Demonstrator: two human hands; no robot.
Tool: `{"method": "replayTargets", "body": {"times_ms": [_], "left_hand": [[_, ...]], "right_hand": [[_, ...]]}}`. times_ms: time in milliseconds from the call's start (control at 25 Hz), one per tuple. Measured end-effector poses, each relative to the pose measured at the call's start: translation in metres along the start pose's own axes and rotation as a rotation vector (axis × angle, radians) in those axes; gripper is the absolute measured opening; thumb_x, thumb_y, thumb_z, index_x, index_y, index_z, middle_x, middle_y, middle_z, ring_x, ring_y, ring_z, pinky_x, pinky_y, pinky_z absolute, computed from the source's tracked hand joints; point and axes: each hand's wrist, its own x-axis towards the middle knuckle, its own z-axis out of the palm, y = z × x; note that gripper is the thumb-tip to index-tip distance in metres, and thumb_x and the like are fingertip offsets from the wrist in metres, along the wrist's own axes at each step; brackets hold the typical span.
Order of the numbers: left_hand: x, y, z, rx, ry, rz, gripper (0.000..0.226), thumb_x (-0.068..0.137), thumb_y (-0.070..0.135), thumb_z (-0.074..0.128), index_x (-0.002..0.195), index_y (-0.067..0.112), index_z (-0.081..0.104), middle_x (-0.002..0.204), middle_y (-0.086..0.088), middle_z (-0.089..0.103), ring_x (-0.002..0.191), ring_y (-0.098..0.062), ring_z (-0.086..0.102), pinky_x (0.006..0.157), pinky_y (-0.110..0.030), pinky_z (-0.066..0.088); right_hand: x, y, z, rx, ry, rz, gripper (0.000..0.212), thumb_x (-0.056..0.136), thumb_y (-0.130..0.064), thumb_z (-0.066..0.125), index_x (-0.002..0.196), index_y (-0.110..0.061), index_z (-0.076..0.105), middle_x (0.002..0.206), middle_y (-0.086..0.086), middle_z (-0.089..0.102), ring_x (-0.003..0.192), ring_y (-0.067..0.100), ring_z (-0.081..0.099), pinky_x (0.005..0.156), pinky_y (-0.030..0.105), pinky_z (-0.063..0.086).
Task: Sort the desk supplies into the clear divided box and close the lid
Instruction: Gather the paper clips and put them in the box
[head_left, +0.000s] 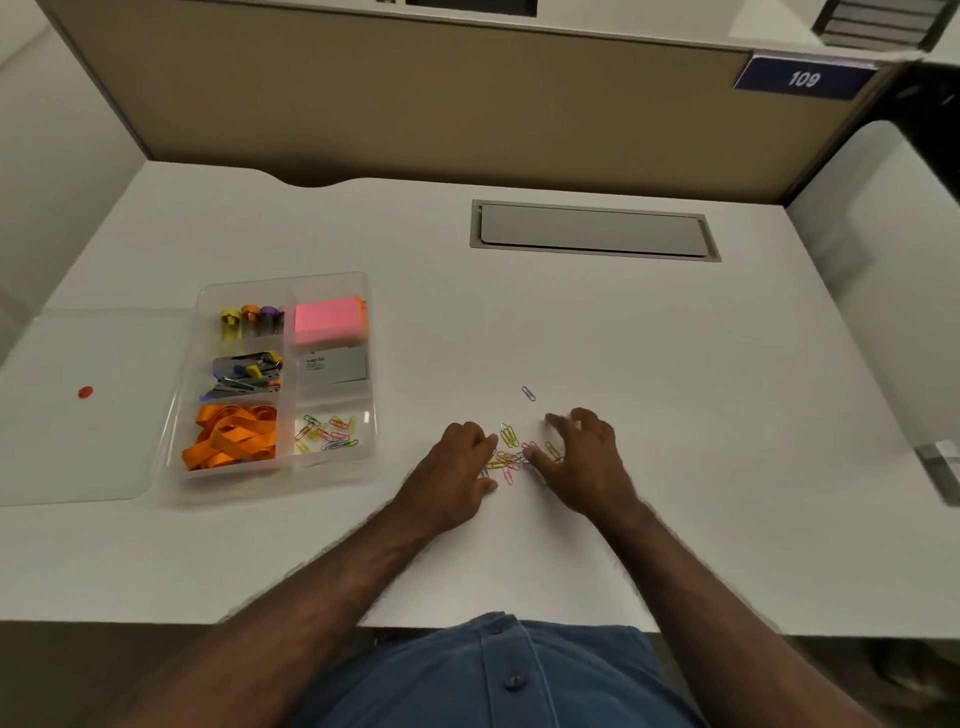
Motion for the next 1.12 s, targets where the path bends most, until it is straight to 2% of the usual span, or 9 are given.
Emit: {"method": "replayTargets", "body": {"times_ms": [200, 280, 360, 440, 520, 600, 800, 960, 1120], "left_hand": [[0.007, 0.009, 0.007, 0.108, -0.031, 0.019, 0.057, 0.099, 0.023, 0.062, 0.151, 0.010, 0.045, 0.127, -0.010, 0.052, 0.119, -0.028, 0.047, 0.091, -0.042, 0.051], [0.012, 0.013, 0.010, 0.123, -0.046, 0.018, 0.054, 0.100, 0.021, 0.060, 0.151, 0.013, 0.044, 0.125, -0.009, 0.052, 0.116, -0.027, 0.047, 0.086, -0.041, 0.052], [0.015, 0.015, 0.011, 0.093, -0.035, 0.020, 0.036, 0.102, 0.023, 0.056, 0.137, 0.014, 0.055, 0.119, -0.006, 0.053, 0.112, -0.025, 0.048, 0.082, -0.040, 0.051], [0.017, 0.017, 0.011, 0.076, -0.033, 0.017, 0.018, 0.104, 0.022, 0.051, 0.115, 0.013, 0.062, 0.111, -0.004, 0.055, 0.106, -0.023, 0.050, 0.080, -0.041, 0.050], [0.019, 0.018, 0.011, 0.106, -0.048, 0.010, 0.014, 0.100, 0.010, 0.047, 0.103, 0.012, 0.061, 0.106, -0.005, 0.056, 0.102, -0.024, 0.051, 0.078, -0.044, 0.049], [0.021, 0.018, 0.012, 0.113, -0.040, 0.013, 0.017, 0.094, 0.003, 0.046, 0.099, 0.012, 0.059, 0.104, -0.005, 0.056, 0.100, -0.025, 0.051, 0.077, -0.044, 0.048], [0.022, 0.013, 0.010, 0.117, -0.028, 0.034, 0.009, 0.100, 0.011, 0.049, 0.099, 0.012, 0.058, 0.103, -0.007, 0.058, 0.097, -0.026, 0.051, 0.079, -0.042, 0.046], [0.019, 0.005, 0.003, 0.118, 0.024, 0.029, 0.009, 0.098, 0.011, 0.053, 0.103, 0.010, 0.061, 0.104, -0.008, 0.058, 0.096, -0.028, 0.051, 0.079, -0.043, 0.047], [0.013, -0.004, -0.018, 0.053, 0.161, 0.009, 0.012, 0.102, 0.014, 0.053, 0.100, 0.009, 0.063, 0.099, -0.007, 0.061, 0.090, -0.025, 0.052, 0.077, -0.040, 0.048]], "right_hand": [[-0.020, -0.010, 0.017, -0.122, -0.016, -0.149, 0.062, 0.096, -0.044, 0.062, 0.152, -0.022, 0.045, 0.157, 0.011, 0.036, 0.146, 0.029, 0.027, 0.112, 0.041, 0.043], [-0.024, -0.016, 0.020, -0.176, 0.002, -0.198, 0.050, 0.098, -0.031, 0.059, 0.147, -0.023, 0.050, 0.150, 0.008, 0.042, 0.138, 0.028, 0.037, 0.099, 0.037, 0.052], [-0.025, -0.019, 0.021, -0.205, 0.013, -0.235, 0.042, 0.097, -0.014, 0.055, 0.137, -0.023, 0.057, 0.138, 0.004, 0.049, 0.122, 0.025, 0.045, 0.082, 0.033, 0.056], [-0.024, -0.021, 0.021, -0.216, 0.004, -0.248, 0.040, 0.093, -0.004, 0.051, 0.127, -0.022, 0.063, 0.123, 0.001, 0.053, 0.110, 0.023, 0.049, 0.072, 0.034, 0.056], [-0.022, -0.023, 0.021, -0.226, -0.007, -0.248, 0.038, 0.092, -0.002, 0.050, 0.118, -0.022, 0.069, 0.109, -0.001, 0.055, 0.102, 0.020, 0.050, 0.070, 0.035, 0.054], [-0.018, -0.024, 0.020, -0.215, -0.011, -0.244, 0.035, 0.092, -0.002, 0.052, 0.112, -0.022, 0.072, 0.102, -0.001, 0.058, 0.098, 0.019, 0.054, 0.071, 0.035, 0.053], [-0.008, -0.025, 0.007, -0.074, 0.010, -0.176, 0.019, 0.093, -0.014, 0.064, 0.101, -0.024, 0.079, 0.095, -0.004, 0.067, 0.088, 0.019, 0.064, 0.074, 0.032, 0.053], [-0.004, -0.033, -0.005, 0.030, 0.064, -0.123, 0.025, 0.087, -0.011, 0.065, 0.098, -0.025, 0.082, 0.095, -0.006, 0.074, 0.088, 0.017, 0.068, 0.074, 0.028, 0.052], [0.002, -0.054, -0.018, 0.202, 0.107, -0.096, 0.021, 0.082, -0.014, 0.070, 0.094, -0.026, 0.083, 0.093, -0.010, 0.078, 0.083, 0.008, 0.070, 0.077, 0.027, 0.056]]}}
